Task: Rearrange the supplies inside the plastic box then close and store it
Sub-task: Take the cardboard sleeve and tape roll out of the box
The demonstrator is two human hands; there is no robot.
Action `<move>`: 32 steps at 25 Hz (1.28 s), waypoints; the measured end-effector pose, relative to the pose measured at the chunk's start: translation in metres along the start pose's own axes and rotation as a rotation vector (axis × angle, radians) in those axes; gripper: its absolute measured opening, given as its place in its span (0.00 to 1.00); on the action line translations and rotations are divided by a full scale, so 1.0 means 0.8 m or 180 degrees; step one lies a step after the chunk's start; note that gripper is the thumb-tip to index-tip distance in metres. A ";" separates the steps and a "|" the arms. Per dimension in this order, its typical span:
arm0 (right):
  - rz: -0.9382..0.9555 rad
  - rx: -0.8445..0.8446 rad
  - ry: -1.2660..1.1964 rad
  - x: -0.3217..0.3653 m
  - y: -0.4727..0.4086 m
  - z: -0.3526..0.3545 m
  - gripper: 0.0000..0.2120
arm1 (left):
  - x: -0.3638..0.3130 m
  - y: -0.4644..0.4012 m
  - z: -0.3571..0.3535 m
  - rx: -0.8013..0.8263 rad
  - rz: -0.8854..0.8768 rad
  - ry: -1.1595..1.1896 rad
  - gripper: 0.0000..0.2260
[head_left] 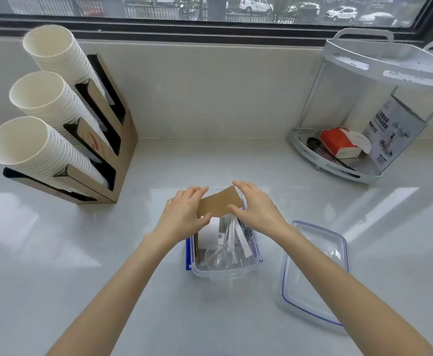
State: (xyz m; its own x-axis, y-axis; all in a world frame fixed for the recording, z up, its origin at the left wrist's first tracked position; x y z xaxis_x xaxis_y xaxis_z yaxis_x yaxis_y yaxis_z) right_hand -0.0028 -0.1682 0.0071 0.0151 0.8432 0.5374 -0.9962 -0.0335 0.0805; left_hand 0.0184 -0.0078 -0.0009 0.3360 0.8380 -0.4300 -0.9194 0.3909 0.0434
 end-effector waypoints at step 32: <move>-0.0360 -0.0541 -0.0506 -0.012 -0.024 -0.036 0.18 | 0.028 0.002 -0.070 0.0304 -0.0383 -0.0326 0.28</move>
State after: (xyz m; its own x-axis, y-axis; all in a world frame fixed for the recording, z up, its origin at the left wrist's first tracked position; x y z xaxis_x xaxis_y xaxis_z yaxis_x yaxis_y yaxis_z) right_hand 0.0137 -0.1600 -0.0236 0.1271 0.7410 0.6594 -0.9873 0.1581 0.0126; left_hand 0.0134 -0.0094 -0.0609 0.4660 0.8154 -0.3434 -0.8493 0.5210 0.0846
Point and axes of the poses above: each hand's wrist, its own y-axis away from the middle knuckle, its own z-axis out of the back of the hand, x = y × z, the point moved 2 cm from there along -y, towards the middle knuckle, and after that the axes turned 1 degree about y, right-handed, at the moved point
